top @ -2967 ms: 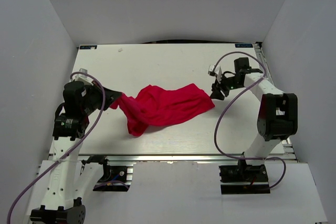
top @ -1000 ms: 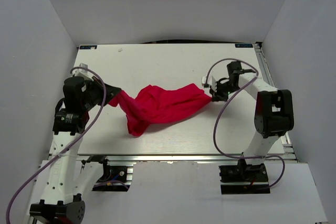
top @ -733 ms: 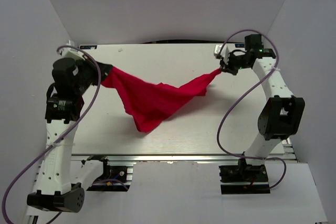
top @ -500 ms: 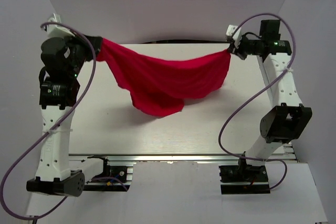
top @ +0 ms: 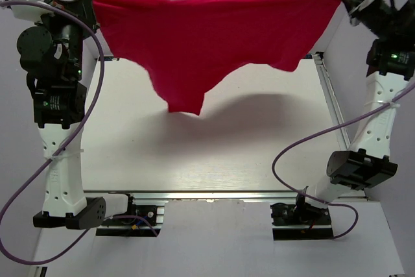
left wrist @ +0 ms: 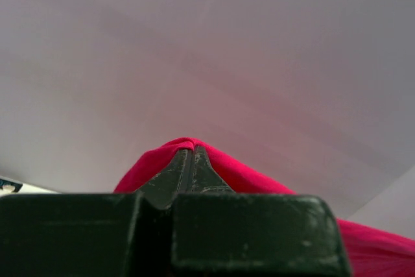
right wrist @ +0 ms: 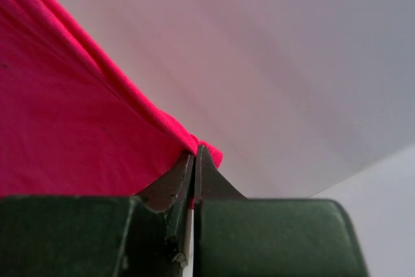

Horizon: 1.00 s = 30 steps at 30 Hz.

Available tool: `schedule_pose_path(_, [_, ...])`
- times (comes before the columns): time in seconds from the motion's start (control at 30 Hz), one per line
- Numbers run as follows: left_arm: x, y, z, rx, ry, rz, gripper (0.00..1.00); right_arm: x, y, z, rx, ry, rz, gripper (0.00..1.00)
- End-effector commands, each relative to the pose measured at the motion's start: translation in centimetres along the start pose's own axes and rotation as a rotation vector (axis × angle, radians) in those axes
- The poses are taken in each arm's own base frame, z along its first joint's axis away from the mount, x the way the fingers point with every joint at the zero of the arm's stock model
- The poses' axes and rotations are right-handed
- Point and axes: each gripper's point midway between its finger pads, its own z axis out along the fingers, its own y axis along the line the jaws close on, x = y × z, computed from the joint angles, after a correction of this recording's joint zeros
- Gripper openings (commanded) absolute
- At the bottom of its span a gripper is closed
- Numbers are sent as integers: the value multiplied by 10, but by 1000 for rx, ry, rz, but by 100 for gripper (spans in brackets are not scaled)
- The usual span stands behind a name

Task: Fold and stack the t-shirts
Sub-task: Flatten out the tshirt

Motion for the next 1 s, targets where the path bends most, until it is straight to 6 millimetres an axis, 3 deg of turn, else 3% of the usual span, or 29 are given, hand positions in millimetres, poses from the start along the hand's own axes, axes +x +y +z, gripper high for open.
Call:
schedule_pose_path(0.0, [-30,-12,-2,32,-88,24,0,-63,-31,-23,66,-153,-4,0])
schedule_pose_path(0.03, [-32,-15,-2,47,-94,18,0,-79,-33,-30,73,-185,-34,0])
schedule_pose_path(0.1, [-37,-24,-6,85,-99,8,0,-86,-28,-38,51,-208,-11,0])
schedule_pose_path(0.13, [-44,-29,-11,103,-117,-4,0,-100,-25,-46,49,-229,-31,0])
schedule_pose_path(0.27, [-61,-42,-29,156,-157,-47,0,-127,-20,-58,14,-279,-40,0])
schedule_pose_path(0.43, [-86,-57,-57,212,-202,-93,0,-151,-3,-78,-83,-320,-34,0])
schedule_pose_path(0.5, [-102,-66,-69,247,-237,-111,0,-170,6,-90,-114,-366,-126,0])
schedule_pose_path(0.7, [-134,-87,-95,323,-302,-119,0,-194,23,-101,-153,-405,-129,0])
schedule_pose_path(0.87, [-133,-87,-103,321,-283,-113,0,-209,26,-107,-151,-423,-121,0])
schedule_pose_path(0.97, [-118,-74,-96,272,-252,-109,0,-193,18,-101,-127,-416,-55,0])
